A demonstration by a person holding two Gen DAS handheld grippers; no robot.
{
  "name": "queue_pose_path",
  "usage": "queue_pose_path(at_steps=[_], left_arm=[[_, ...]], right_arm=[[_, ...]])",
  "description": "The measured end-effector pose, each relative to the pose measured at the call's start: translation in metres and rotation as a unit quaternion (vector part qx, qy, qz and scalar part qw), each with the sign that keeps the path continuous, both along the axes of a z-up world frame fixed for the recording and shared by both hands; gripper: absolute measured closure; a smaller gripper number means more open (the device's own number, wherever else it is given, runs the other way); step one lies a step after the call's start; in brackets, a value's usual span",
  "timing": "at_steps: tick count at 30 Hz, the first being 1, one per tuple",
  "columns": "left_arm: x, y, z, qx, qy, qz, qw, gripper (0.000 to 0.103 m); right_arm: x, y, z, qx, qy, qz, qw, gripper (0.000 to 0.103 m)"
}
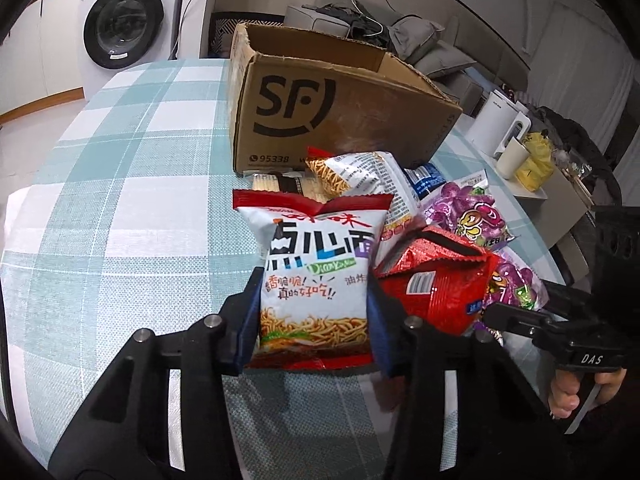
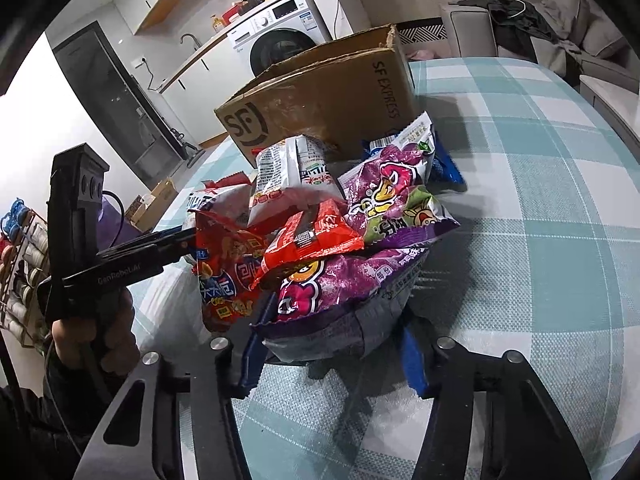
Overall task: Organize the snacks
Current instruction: 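Lift both held bags and carry them over the cardboard box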
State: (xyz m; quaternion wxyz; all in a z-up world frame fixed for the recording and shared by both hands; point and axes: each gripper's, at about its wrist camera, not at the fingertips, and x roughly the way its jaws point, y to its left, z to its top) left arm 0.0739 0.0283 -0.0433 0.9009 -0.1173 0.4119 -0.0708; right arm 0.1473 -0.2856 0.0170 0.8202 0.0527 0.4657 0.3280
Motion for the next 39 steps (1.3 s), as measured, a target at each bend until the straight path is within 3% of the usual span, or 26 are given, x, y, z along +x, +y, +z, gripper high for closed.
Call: queue_pose_path(at_steps=[20, 39], left_arm=[[-0.021, -0.006, 0.025, 0.014, -0.037, -0.002, 0.9992, 0.06], [-0.028, -0.004, 0.06, 0.016, -0.076, 0.004, 0.9969, 0.06]], right_arm=[[-0.019, -0.033, 0.013, 0.009, -0.03, -0.031, 0.999, 0.053], [-0.021, -0.039, 0.063, 0.051, -0.097, -0.04, 0.993, 0.053]])
